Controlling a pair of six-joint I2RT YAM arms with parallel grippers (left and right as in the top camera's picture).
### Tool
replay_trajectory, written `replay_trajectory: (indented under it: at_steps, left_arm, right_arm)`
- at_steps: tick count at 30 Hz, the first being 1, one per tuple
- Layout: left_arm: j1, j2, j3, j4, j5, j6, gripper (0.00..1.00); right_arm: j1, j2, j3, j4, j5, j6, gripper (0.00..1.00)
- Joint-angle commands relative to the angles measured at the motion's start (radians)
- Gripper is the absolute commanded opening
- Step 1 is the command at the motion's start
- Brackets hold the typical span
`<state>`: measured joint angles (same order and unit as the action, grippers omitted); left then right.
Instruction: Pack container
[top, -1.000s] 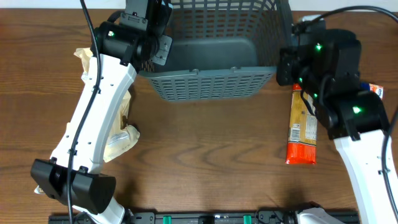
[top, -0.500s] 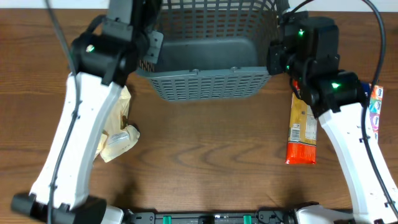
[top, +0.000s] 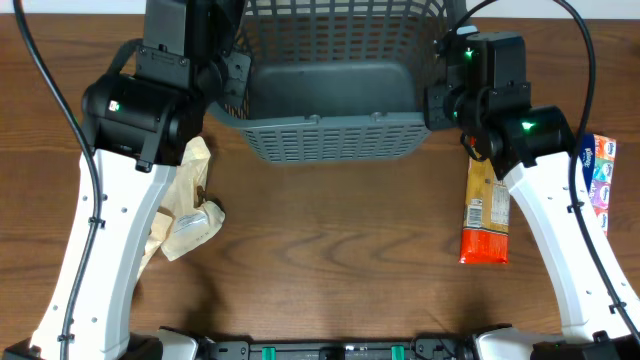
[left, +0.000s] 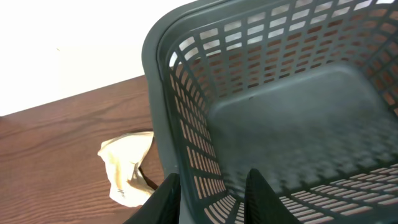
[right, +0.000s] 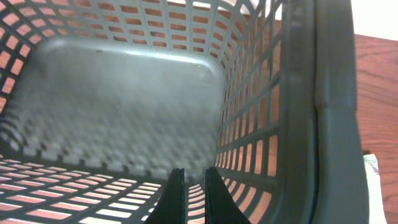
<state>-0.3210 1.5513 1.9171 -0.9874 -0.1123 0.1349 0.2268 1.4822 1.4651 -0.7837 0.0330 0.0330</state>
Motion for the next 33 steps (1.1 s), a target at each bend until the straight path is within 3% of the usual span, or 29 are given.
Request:
replay_trajectory:
  at_steps: [1,13,14,16,18,25,28,33]
  left_arm:
    - [0.002,0.001,-0.002,-0.002,-0.013,0.003,0.23]
    - [0.002,0.001,-0.002,-0.002,-0.013,0.003,0.23]
    - [0.002,0.001,-0.002,-0.002,-0.013,0.003,0.24]
    - [0.002,0.001,-0.002,-0.002,-0.013,0.003,0.24]
    - [0.002,0.001,-0.002,-0.003,-0.013,0.003,0.23]
    - [0.006,0.001,-0.002,-0.004,-0.178,0.003,0.25]
    - [0.036,0.001,-0.002,-0.005,-0.204,-0.013,0.25]
    - [0.143,0.0,-0.002,-0.006,-0.203,-0.141,0.35]
  right_arm:
    - [-0.01,0.008,-0.006,-0.034,0.0,-0.012,0.01]
    - [-0.01,0.008,-0.006,-0.045,0.001,-0.012,0.01]
    - [-0.011,0.008,-0.006,-0.038,0.001,-0.012,0.07]
    - [-0.012,0.008,-0.006,-0.011,0.007,-0.012,0.28]
    - [-0.018,0.008,-0.006,0.028,0.024,-0.013,0.36]
    - [-0.114,0.008,0.066,0.116,0.031,-0.043,0.44]
    - [-0.18,0.006,0.16,0.086,0.031,-0.042,0.58]
    - [-0.302,0.005,0.296,-0.014,0.031,-0.042,0.69]
